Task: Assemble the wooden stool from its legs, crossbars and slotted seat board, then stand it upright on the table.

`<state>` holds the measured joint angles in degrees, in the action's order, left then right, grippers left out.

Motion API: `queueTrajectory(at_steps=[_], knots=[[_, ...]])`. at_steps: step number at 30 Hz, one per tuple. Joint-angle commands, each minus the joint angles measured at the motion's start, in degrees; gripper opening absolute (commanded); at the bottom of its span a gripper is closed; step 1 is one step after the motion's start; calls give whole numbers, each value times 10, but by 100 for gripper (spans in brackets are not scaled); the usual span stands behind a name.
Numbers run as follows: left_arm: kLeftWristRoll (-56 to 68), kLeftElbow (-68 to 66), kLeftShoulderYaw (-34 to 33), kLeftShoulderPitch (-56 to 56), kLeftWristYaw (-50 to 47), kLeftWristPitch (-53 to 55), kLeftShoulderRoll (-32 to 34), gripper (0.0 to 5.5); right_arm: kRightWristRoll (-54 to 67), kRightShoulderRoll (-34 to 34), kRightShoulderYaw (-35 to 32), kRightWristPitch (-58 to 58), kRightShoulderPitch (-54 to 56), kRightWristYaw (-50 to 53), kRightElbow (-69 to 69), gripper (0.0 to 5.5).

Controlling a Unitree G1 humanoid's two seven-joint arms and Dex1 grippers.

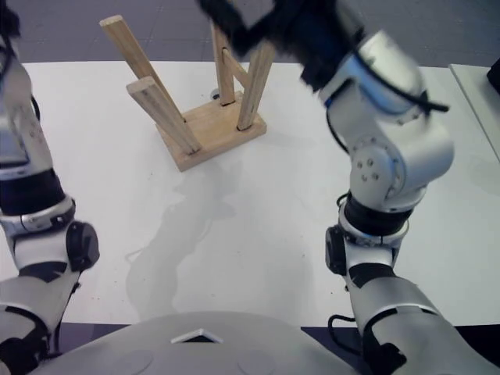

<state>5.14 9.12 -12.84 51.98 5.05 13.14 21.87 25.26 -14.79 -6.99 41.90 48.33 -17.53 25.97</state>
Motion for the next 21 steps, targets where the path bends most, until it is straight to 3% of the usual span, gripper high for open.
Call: queueTrajectory(at_steps=[1, 5, 8, 12, 16, 21], knots=[[41, -5, 12, 146, -9, 70, -17, 540, -60, -21, -10, -130, 121, -3, -207, 536], [46, 19, 58, 96, -18, 160, -53, 540, -117, -11, 12, -249, 173, -19, -492, 536], [55, 50, 136, -57, -12, 248, -93, 540, -159, 12, 49, -301, 171, -40, -676, 536], [77, 103, 224, -278, -9, 379, -103, 540, -204, 41, 90, -316, 118, -39, -803, 536], [58, 95, 168, -360, -39, 418, -112, 540, -204, 31, 84, -338, 115, -44, -847, 536], [67, 46, 74, -223, -46, 337, -109, 540, -171, 8, 61, -341, 123, -68, -812, 536]])
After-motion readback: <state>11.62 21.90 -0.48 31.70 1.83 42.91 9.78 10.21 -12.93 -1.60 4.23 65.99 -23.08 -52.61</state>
